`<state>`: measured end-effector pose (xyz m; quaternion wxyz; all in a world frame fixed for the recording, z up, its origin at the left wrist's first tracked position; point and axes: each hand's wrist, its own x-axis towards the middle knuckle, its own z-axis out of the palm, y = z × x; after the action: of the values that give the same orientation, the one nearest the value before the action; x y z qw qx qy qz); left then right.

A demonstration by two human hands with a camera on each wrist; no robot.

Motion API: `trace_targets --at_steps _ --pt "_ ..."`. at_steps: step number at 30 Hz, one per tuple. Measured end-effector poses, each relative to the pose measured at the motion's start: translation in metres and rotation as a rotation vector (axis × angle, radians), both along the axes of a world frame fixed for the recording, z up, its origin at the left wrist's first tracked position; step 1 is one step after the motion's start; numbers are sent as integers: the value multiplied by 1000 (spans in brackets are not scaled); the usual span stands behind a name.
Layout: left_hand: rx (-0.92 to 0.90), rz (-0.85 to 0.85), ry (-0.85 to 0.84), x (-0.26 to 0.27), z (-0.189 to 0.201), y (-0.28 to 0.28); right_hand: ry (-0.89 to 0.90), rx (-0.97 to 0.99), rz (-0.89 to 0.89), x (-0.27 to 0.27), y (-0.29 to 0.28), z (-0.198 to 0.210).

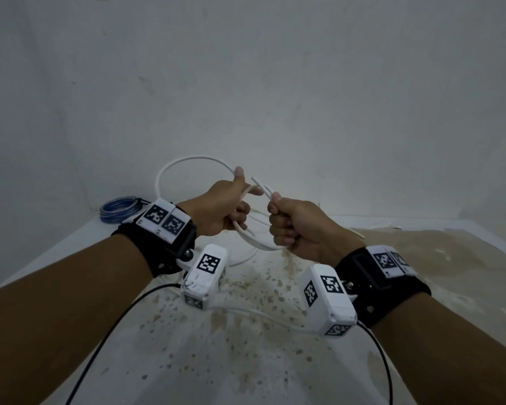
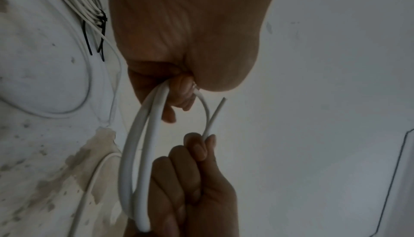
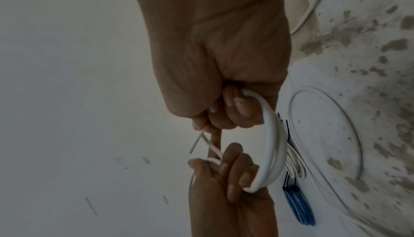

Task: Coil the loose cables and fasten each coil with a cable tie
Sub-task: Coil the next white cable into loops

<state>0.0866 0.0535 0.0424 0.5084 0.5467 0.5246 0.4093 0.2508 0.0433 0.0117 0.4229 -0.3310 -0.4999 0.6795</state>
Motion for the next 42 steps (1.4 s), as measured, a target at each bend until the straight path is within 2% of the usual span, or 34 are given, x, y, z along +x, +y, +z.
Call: trace_targets --at_steps 3,9,11,13,14,15,17,18,20,22,24,26,28,29,31,32,34,37,42 --pt "18 33 -86 1 1 -1 35 -36 -27 -1 1 -4" --pt "-19 19 77 -4 2 -1 78 29 -29 -6 -5 -10" --pt "-13 114 25 -3 -2 2 67 59 -22 -7 -5 -12" --pt "66 294 -55 0 -8 7 57 76 -24 -10 -4 -13" --pt "140 375 -10 1 -12 10 53 81 -28 -12 -4 -13" --pt "240 421 146 2 -16 12 46 85 -34 -14 -3 -12" --pt "364 400 508 5 -19 11 28 95 -44 -17 -2 -10" --pt "398 364 628 7 -20 9 17 98 -44 -16 -2 -9" --pt "309 220 541 5 -19 10 -8 89 -35 -10 -1 -11" --pt "178 131 325 1 -19 12 -20 59 -15 -3 -2 -15" --pt "157 133 182 1 -18 9 -22 24 -14 0 -1 -19" --pt "241 214 91 3 -18 6 -37 8 -28 -1 -1 -20" --pt "360 259 167 4 -21 5 -62 14 -46 -3 0 -18" --pt "396 232 281 3 -22 4 -73 18 -59 -3 1 -17" --pt "379 75 499 0 -20 1 -84 11 -81 -2 2 -17" --pt "330 -10 529 -2 -19 0 -87 4 -84 -1 2 -17" --pt "255 -98 470 -1 -16 -5 -93 3 -71 -1 0 -17" --pt "332 1 416 0 -19 -7 -128 41 -55 -3 -2 -14" --pt "420 165 458 3 -28 -5 -183 87 -49 -7 -7 -12"
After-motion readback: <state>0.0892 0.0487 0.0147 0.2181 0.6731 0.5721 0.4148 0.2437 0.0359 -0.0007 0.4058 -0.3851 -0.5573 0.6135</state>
